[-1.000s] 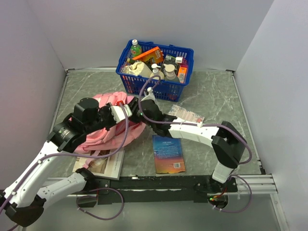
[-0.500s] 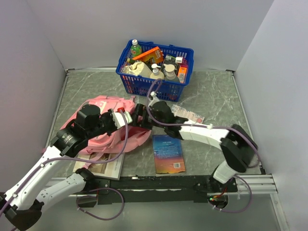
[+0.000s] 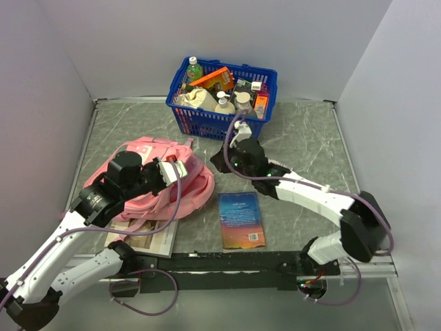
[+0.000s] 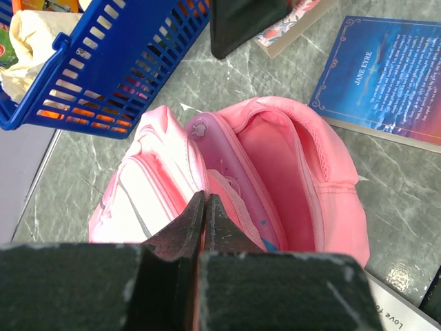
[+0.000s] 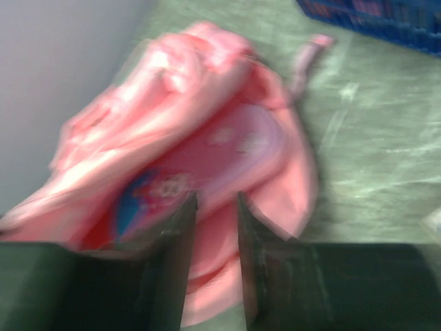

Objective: Pack the student bag
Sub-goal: Place the stationery in the student bag.

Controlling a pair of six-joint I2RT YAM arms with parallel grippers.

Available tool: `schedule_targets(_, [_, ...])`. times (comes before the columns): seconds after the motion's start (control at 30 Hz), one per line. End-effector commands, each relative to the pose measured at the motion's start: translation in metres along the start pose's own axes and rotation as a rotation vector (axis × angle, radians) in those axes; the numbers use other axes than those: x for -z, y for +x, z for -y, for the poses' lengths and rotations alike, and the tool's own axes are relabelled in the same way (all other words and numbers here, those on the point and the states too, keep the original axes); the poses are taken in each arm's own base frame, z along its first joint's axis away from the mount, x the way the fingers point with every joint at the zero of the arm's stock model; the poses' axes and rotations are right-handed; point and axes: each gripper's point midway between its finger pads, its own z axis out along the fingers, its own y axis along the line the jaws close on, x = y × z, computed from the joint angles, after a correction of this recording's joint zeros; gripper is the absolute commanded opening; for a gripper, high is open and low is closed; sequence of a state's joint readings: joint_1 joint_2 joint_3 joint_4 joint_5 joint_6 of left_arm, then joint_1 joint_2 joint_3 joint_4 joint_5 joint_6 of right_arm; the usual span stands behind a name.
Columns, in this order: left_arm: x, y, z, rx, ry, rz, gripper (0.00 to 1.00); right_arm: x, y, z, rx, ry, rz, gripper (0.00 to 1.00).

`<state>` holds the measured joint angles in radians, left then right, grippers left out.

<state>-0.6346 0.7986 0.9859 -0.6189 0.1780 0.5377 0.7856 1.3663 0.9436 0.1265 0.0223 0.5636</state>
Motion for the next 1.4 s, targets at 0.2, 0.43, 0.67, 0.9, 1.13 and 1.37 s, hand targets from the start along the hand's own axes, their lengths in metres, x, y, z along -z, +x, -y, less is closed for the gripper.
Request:
schedule_targets(0.2, [0.03, -0.063, -0.015, -0.038, -0.028, 0.204, 0.01, -0.07, 0.027, 0.0, 0.093, 0.052, -0.081, 0.08])
schedule_targets(0.43, [0.037, -0.064, -0.01, -0.047, -0.005, 0.215, 0.01, -0.106, 0.041, 0.007, 0.069, 0.095, -0.061, 0.03])
schedule_targets(0.67, [0.046, -0.066, -0.009, -0.056, -0.016, 0.229, 0.01, -0.092, 0.04, -0.001, 0.026, 0.035, -0.016, 0.03])
schedule_targets(0.9, [0.037, -0.057, -0.001, -0.049, 0.013, 0.224, 0.01, -0.096, 0.048, -0.003, 0.035, -0.001, -0.078, 0.0])
schedule_targets(1.13, [0.037, -0.062, -0.003, -0.047, 0.011, 0.233, 0.01, -0.077, 0.049, -0.09, 0.063, -0.418, -0.073, 0.0])
schedule_targets(1.37, [-0.007, -0.029, -0.003, -0.018, -0.004, 0.158, 0.03, -0.002, 0.016, -0.047, 0.142, -0.193, 0.142, 0.38])
